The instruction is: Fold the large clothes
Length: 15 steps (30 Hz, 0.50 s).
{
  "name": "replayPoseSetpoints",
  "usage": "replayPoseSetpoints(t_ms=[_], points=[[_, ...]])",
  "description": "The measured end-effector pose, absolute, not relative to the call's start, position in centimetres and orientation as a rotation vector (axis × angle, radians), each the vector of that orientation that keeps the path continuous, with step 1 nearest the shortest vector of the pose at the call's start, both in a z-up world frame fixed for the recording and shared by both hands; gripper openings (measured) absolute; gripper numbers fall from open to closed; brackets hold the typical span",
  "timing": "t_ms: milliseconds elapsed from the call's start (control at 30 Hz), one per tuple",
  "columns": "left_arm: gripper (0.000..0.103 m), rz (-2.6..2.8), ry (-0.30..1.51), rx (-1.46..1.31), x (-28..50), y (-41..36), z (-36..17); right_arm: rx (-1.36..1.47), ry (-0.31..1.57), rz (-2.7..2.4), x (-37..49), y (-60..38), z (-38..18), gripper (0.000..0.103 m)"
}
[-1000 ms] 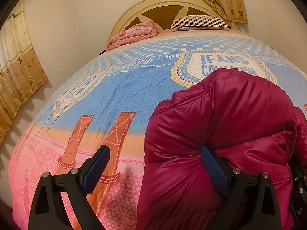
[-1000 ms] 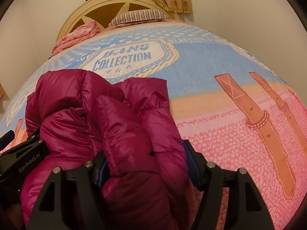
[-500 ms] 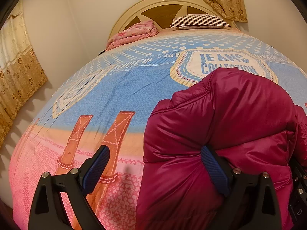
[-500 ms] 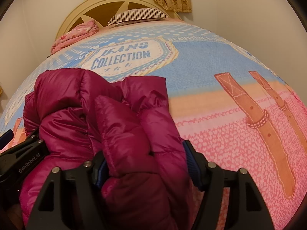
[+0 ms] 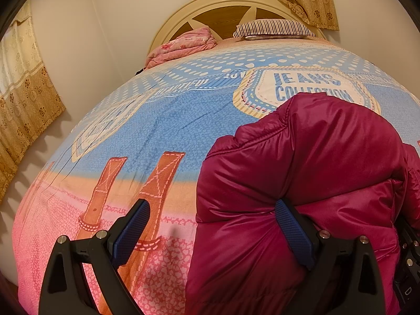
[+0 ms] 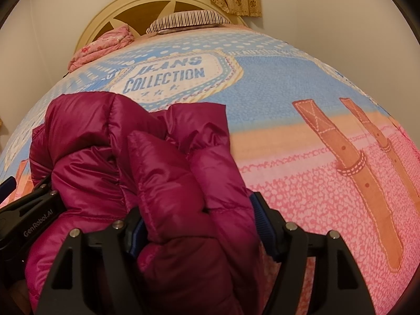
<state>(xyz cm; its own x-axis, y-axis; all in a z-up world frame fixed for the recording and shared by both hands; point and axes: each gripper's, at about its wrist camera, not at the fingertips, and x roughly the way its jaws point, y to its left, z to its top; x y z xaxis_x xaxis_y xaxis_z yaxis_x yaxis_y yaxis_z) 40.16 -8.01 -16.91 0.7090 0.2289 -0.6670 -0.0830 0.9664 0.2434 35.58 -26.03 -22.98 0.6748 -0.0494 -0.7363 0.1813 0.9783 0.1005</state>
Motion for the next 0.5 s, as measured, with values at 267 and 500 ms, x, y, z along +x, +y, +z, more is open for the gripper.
replayPoseSetpoints(t_ms=[267, 500], points=[[0.097, 0.169, 0.770, 0.200, 40.2, -8.0, -16.9, 0.174, 0.821, -0.127, 35.6, -26.1, -23.0, 0.071], [0.097, 0.045, 0.829, 0.053, 35.9, -5.2, -15.2, 0.211, 0.848, -0.073, 35.1, -27.1, -22.5, 0.079]])
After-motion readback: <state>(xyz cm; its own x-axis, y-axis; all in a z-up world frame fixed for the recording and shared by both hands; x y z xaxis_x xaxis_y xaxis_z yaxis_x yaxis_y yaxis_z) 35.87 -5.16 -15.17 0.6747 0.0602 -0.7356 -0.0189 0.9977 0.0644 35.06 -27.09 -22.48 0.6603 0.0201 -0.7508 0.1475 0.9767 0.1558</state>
